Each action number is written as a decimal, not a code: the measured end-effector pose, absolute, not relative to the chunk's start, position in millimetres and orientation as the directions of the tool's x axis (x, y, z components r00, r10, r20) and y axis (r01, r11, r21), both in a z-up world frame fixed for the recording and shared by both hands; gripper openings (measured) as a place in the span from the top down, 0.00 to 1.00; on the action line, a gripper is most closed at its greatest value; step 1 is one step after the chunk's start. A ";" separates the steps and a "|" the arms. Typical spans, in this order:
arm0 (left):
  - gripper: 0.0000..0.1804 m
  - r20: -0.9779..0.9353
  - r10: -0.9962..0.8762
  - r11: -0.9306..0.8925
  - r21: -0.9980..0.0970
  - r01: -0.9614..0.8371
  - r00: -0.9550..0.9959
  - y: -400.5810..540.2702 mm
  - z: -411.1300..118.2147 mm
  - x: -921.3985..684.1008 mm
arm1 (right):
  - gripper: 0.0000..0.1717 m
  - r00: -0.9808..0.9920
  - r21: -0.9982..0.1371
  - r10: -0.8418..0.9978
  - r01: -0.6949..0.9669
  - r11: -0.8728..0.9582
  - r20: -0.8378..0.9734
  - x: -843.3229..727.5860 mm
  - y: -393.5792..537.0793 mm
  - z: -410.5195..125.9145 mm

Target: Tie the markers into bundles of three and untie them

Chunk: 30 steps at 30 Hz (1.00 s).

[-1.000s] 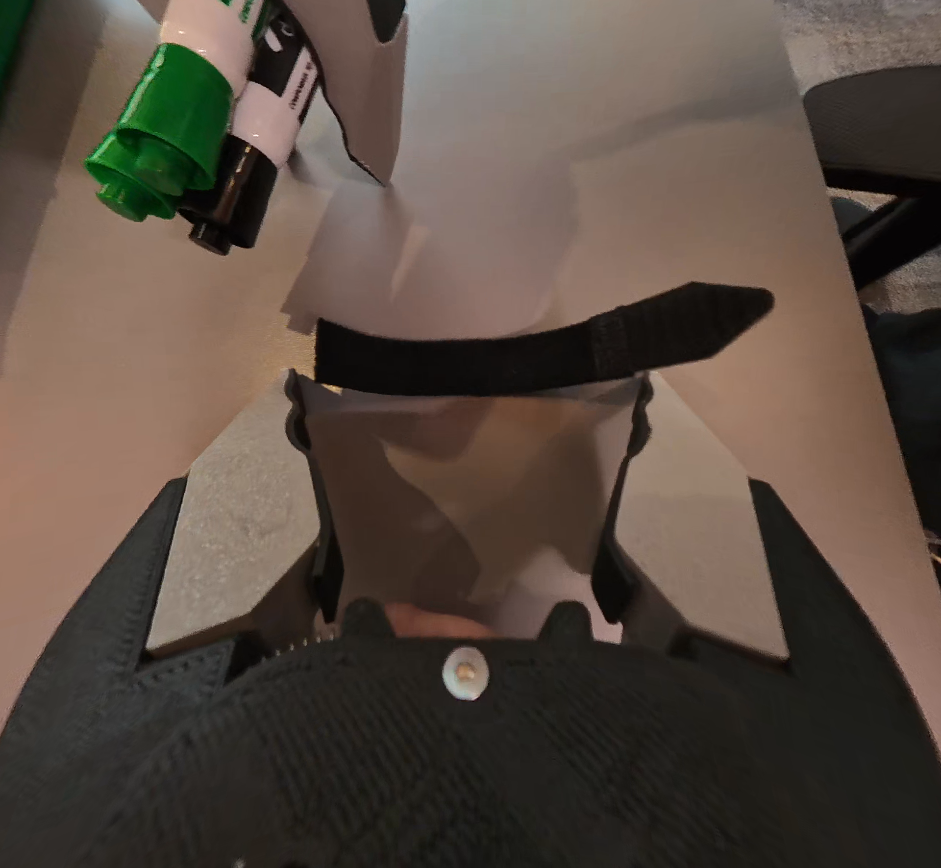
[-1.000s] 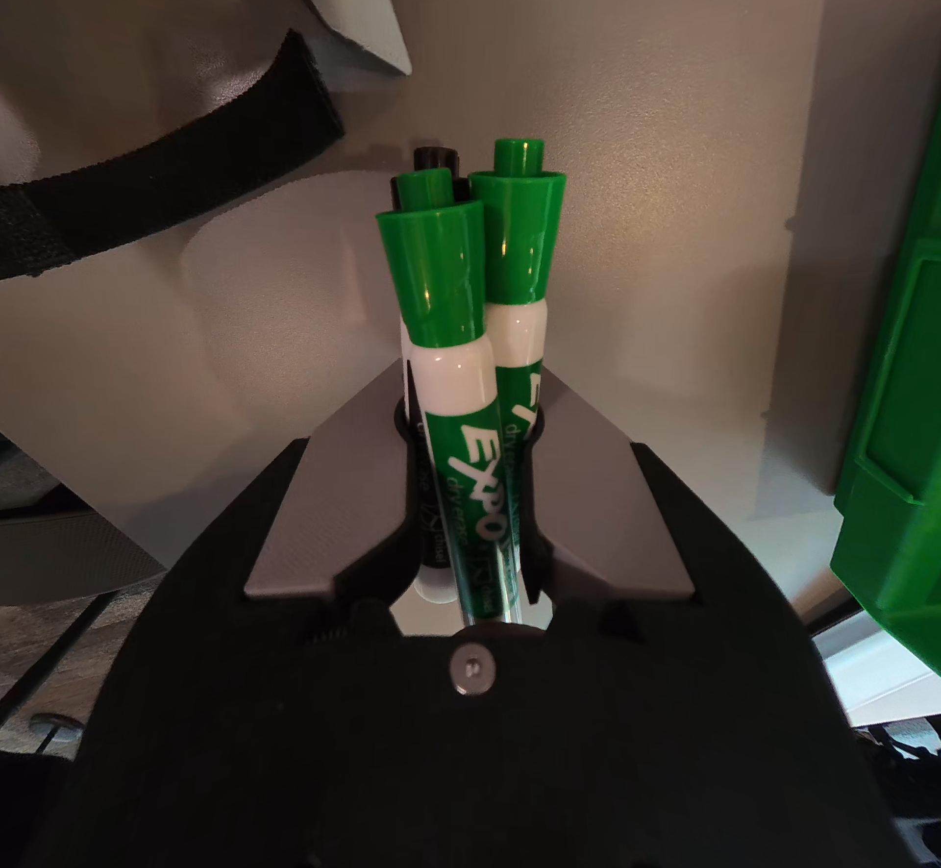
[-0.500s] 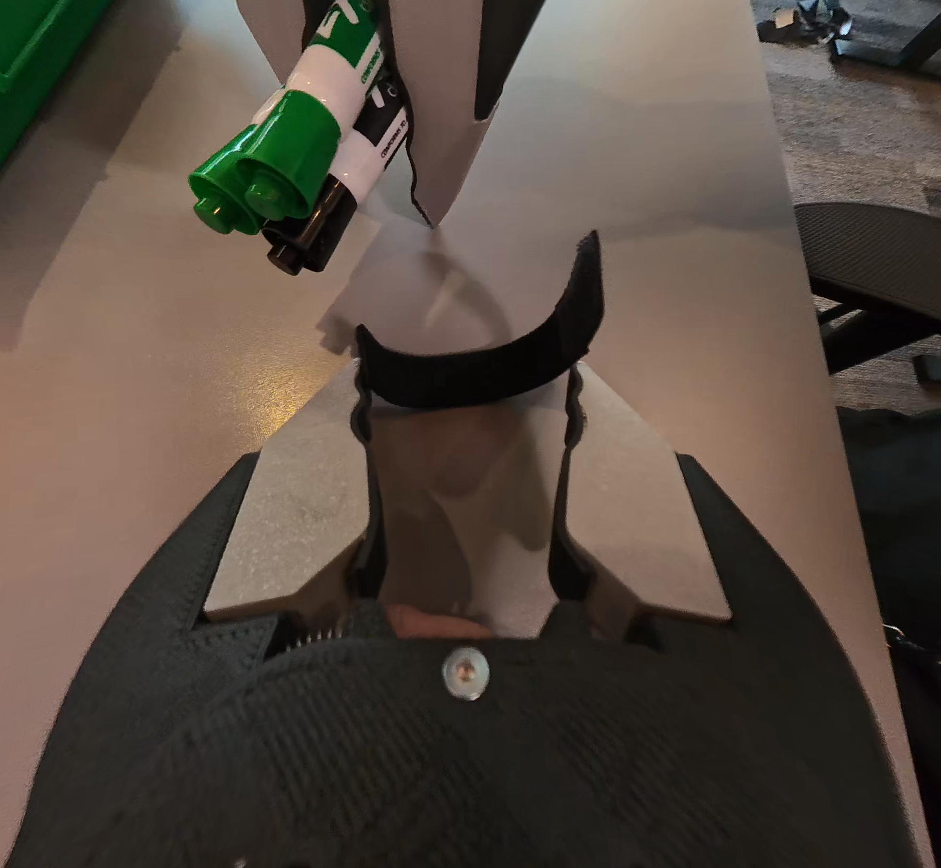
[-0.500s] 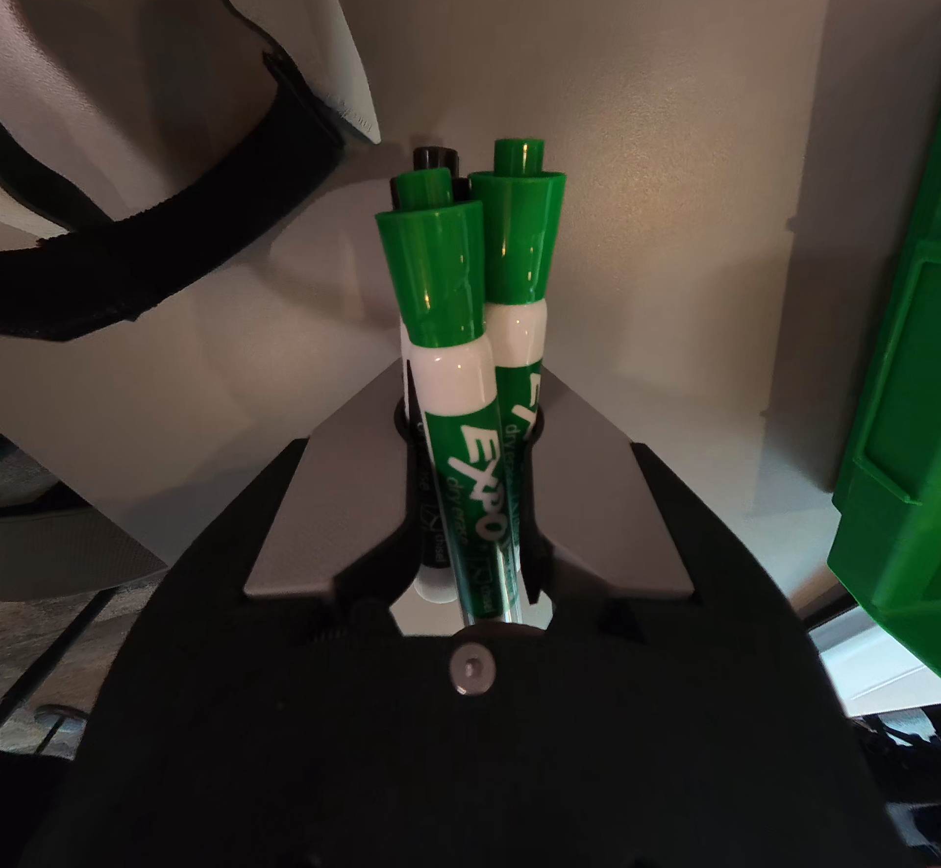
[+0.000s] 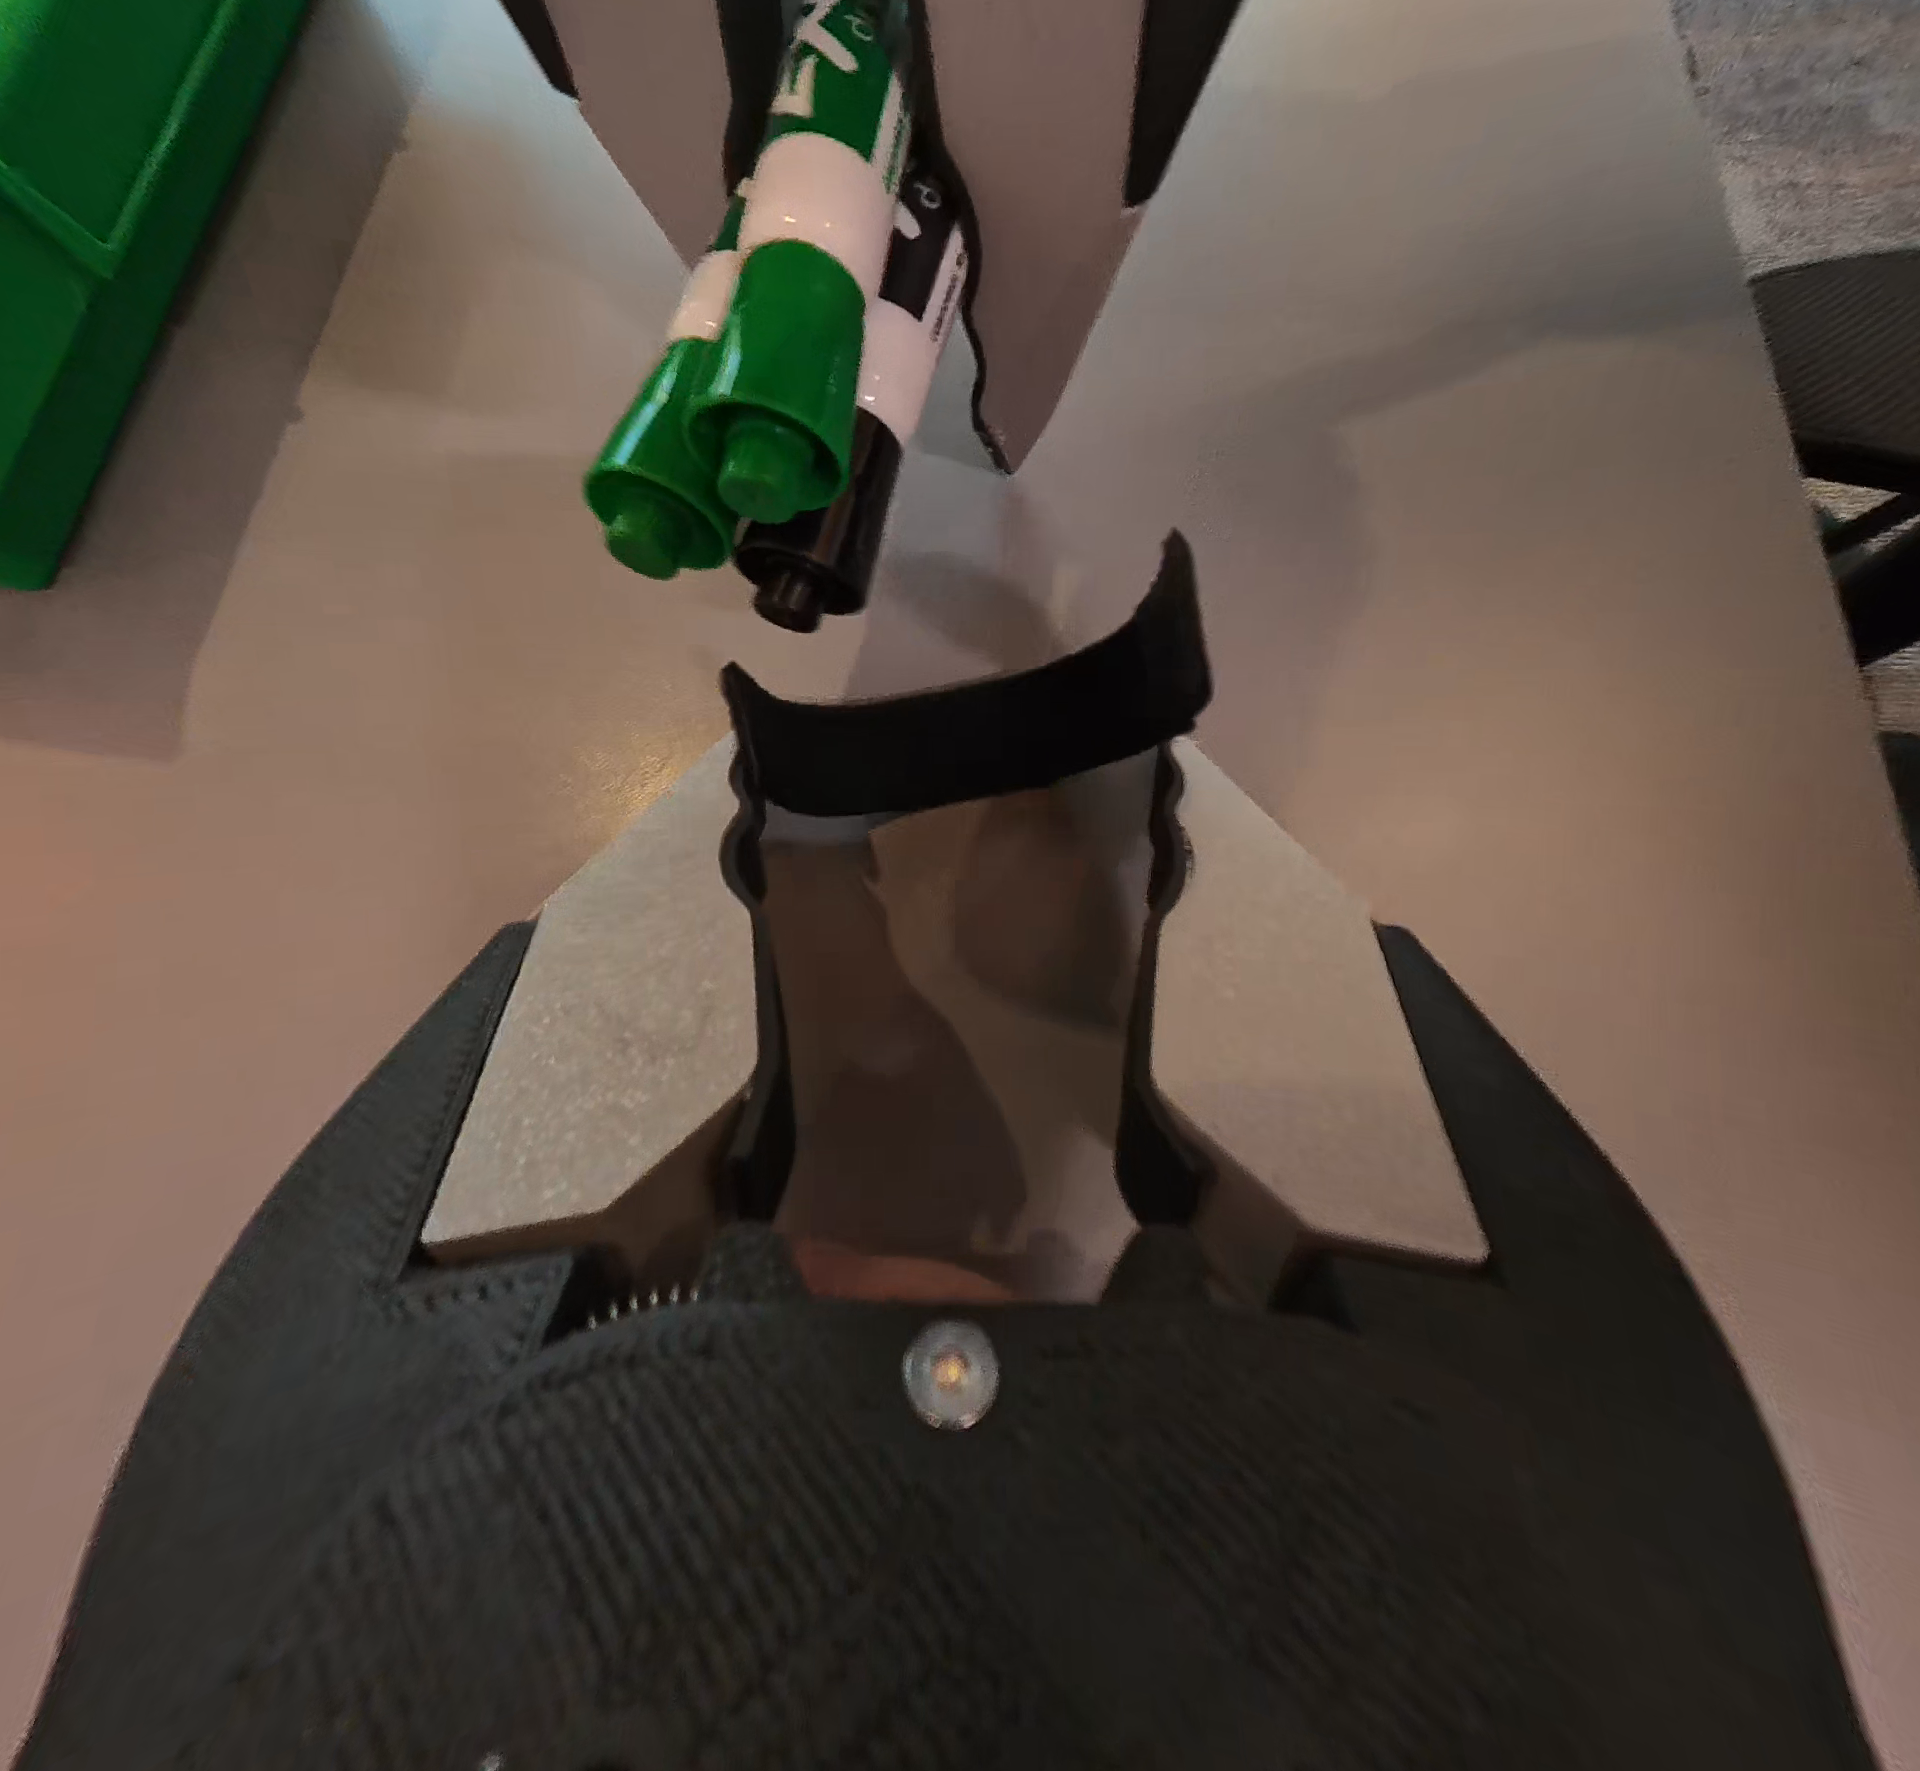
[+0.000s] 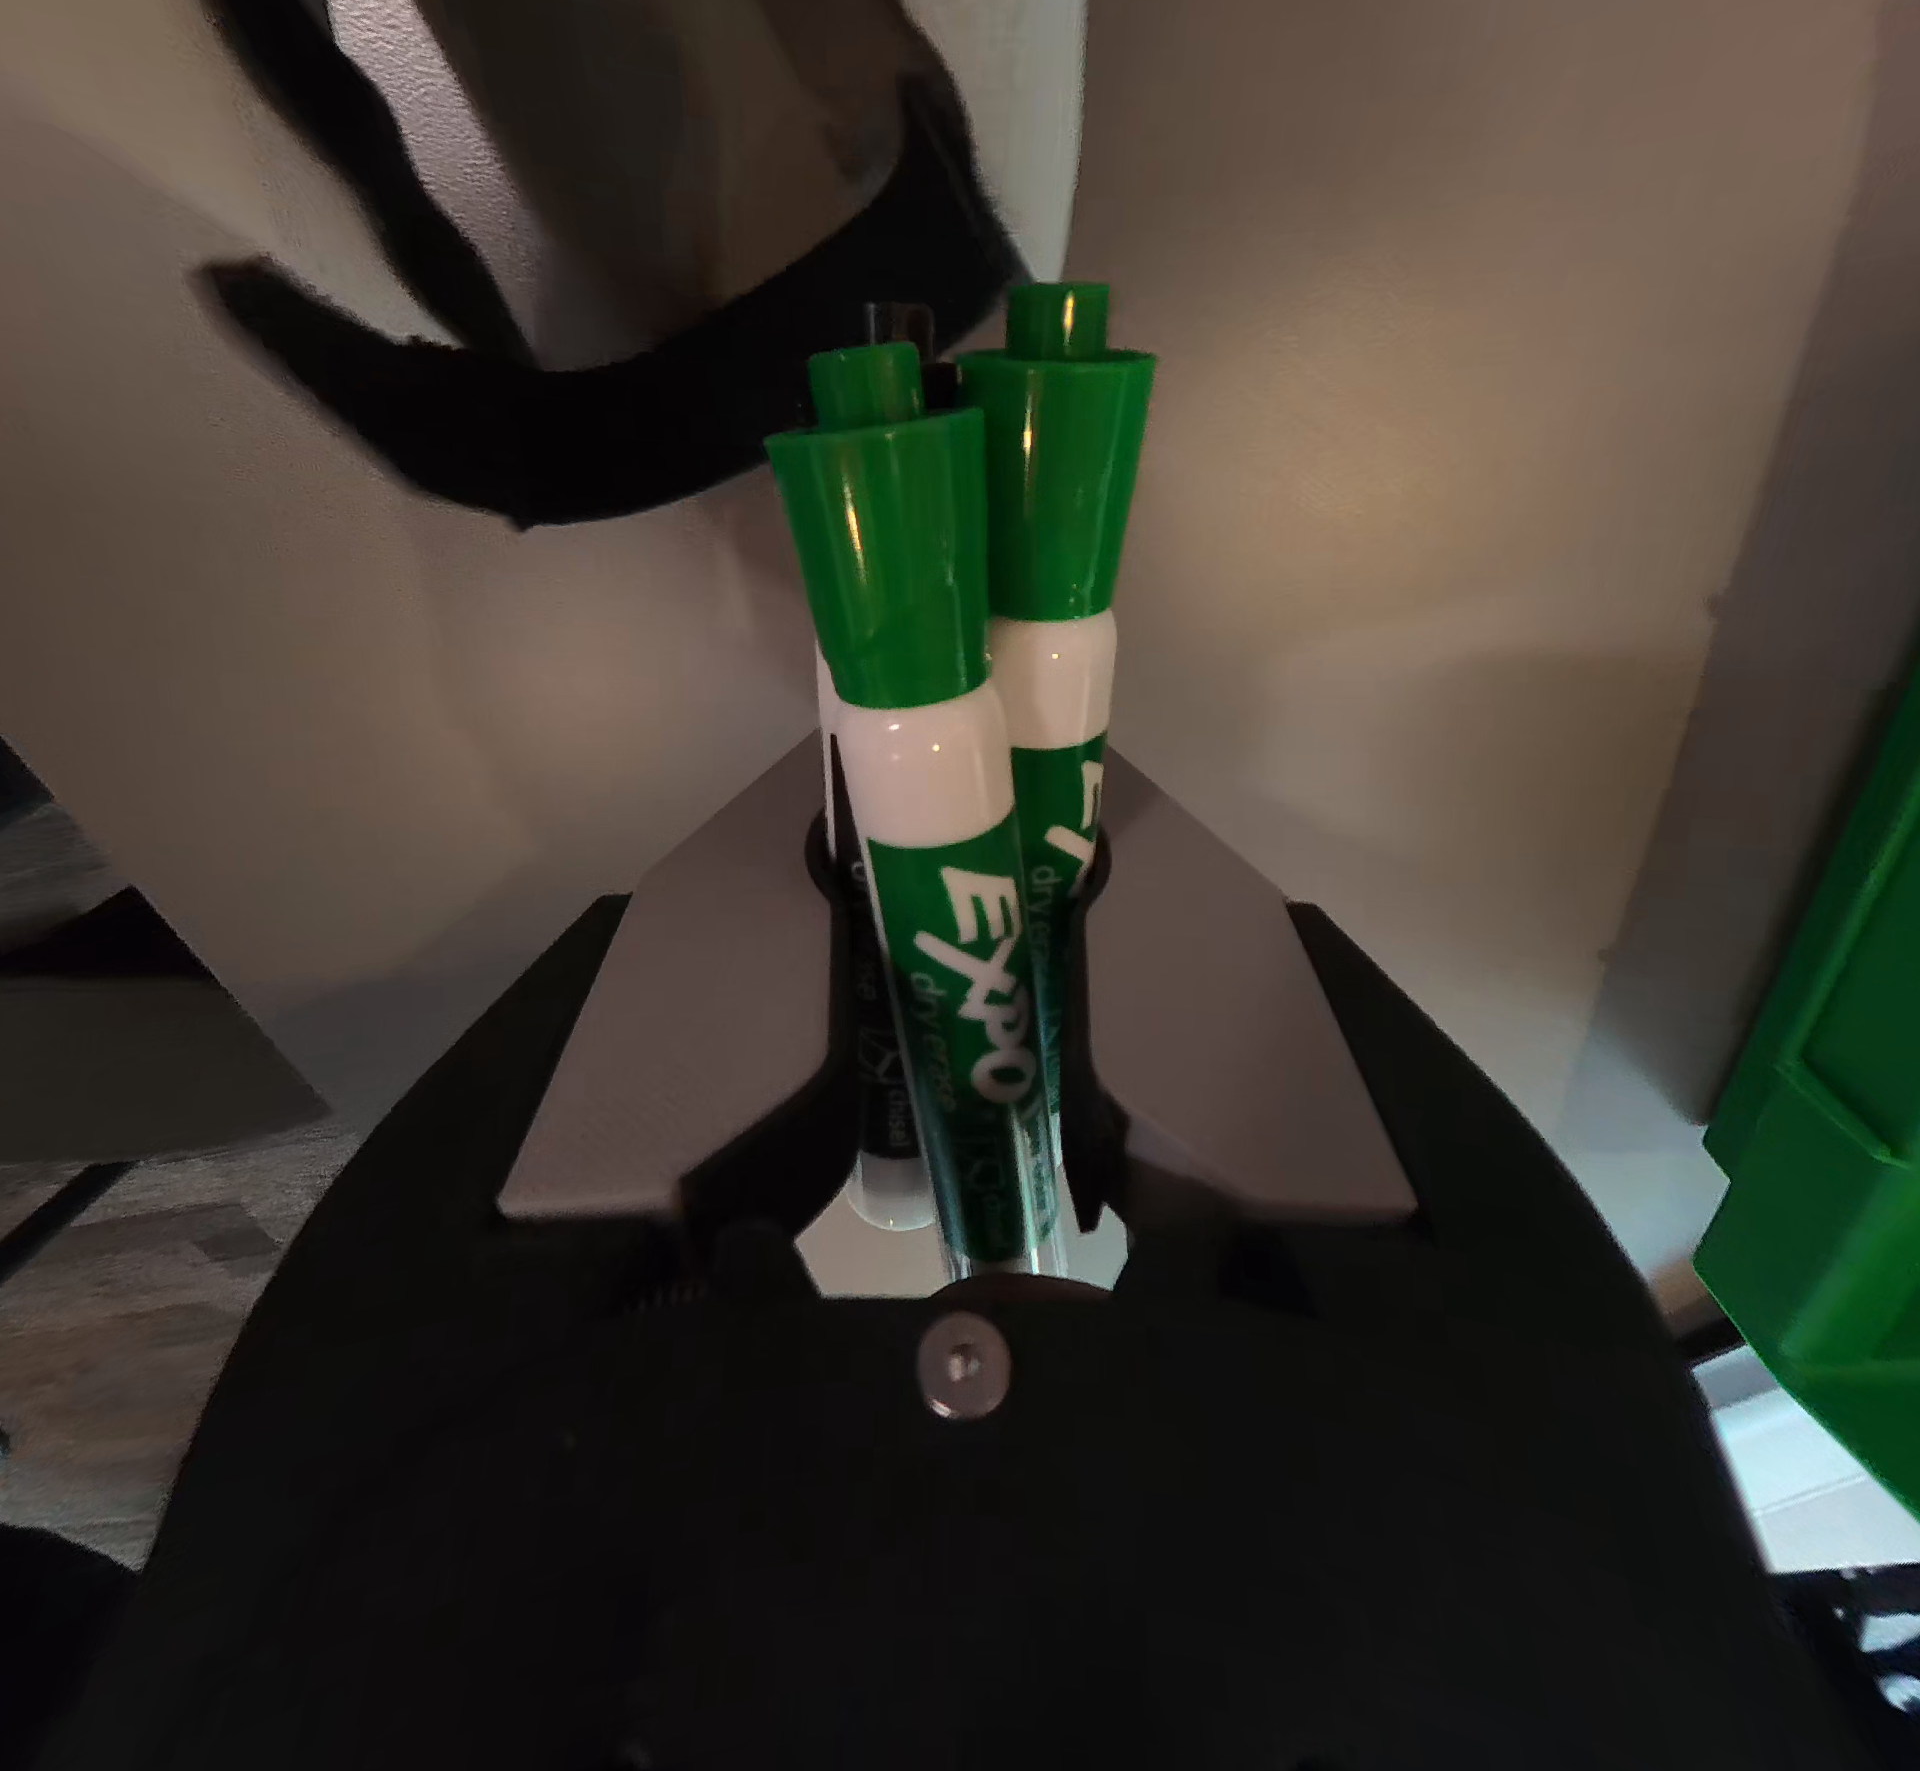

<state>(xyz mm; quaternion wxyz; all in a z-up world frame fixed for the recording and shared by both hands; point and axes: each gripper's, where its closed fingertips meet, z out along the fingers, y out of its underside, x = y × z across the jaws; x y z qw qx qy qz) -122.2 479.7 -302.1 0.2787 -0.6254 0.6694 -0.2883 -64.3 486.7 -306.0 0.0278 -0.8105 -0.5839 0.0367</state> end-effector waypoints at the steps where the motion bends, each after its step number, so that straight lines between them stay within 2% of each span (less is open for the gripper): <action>1: 0.60 -0.021 -0.998 0.056 -0.736 -0.675 -0.061 481.6 -301.8 -122.5 | 0.79 0.306 -0.086 0.952 0.948 -0.307 -0.028 -66.1 484.5 -306.0; 13: 0.65 -0.075 -0.994 0.105 -0.760 -0.641 -0.074 485.7 -295.9 -122.6 | 0.78 0.227 -0.087 0.973 0.969 -0.230 -0.036 -88.0 469.4 -304.7; 20: 0.64 -0.109 -0.988 0.155 -0.777 -0.609 -0.112 481.1 -291.0 -121.9 | 0.79 0.219 -0.103 0.974 0.969 -0.225 -0.064 -95.1 468.3 -304.8; 30: 0.65 -0.089 -0.991 0.134 -0.788 -0.601 -0.104 487.0 -289.0 -123.7 | 0.79 0.226 -0.131 0.970 0.963 -0.237 -0.090 -97.5 467.6 -304.1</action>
